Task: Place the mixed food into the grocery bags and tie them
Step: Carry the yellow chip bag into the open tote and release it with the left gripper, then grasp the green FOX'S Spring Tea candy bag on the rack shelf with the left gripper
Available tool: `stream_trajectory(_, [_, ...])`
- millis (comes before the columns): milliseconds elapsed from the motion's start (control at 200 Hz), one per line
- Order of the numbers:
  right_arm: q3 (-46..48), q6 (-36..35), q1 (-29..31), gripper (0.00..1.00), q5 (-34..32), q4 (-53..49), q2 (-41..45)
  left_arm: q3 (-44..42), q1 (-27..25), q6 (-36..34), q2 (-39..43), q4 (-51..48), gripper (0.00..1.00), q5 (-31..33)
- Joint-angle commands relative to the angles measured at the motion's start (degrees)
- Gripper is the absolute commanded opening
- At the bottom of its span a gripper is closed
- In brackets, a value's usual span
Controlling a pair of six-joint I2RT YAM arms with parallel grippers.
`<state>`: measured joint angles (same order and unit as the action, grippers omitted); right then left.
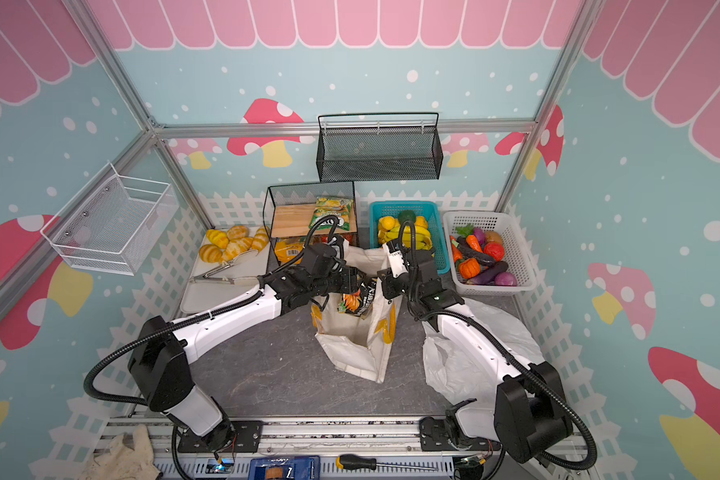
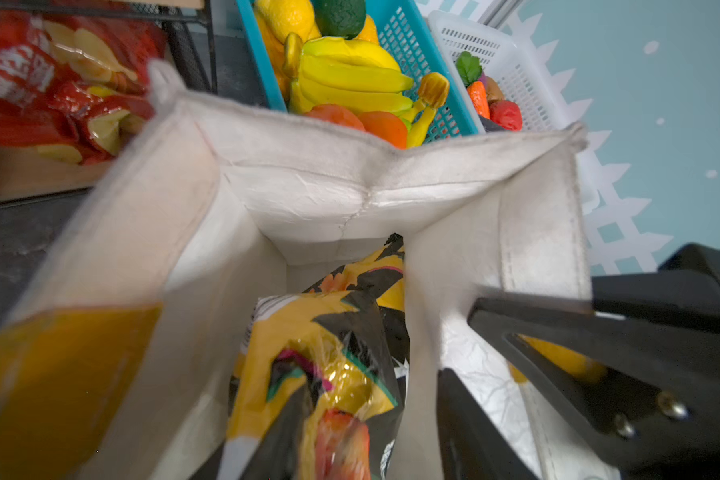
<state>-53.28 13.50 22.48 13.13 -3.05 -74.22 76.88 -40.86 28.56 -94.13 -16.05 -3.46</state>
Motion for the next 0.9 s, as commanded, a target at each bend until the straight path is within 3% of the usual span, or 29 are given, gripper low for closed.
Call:
stream_trajectory(0, [0.84,-1.81,-0.42,0.02,-1.15,1.07,1.80,-1.63,4.32,-4.66,7.38,1.84,0.62,-3.44])
stream_trajectory(140, [0.58,-1.93,-0.42,0.02,-0.74,1.16,0.67,-7.16,10.96,-2.30,13.48,7.56,0.70,0.22])
stream_trajectory(250, [-0.22,-2.16,-0.46,0.02,-0.22,1.20,-0.11,-6.33,14.98,-1.57,12.20,8.54,0.74,3.91])
stream_trajectory(410, [-0.69,-2.25,-0.42,0.02,0.58,1.55,-0.62,-0.35,18.68,-3.62,3.97,9.97,0.74,5.98])
stream_trajectory(645, [-0.23,-2.33,-0.43,0.02,0.49,1.51,-0.57,12.60,24.07,-1.85,-10.42,8.36,0.74,0.50])
stream_trajectory(896, [0.19,-2.25,-0.41,0.02,-0.08,1.62,-0.80,25.52,25.65,-0.62,-22.11,3.16,0.74,-3.62])
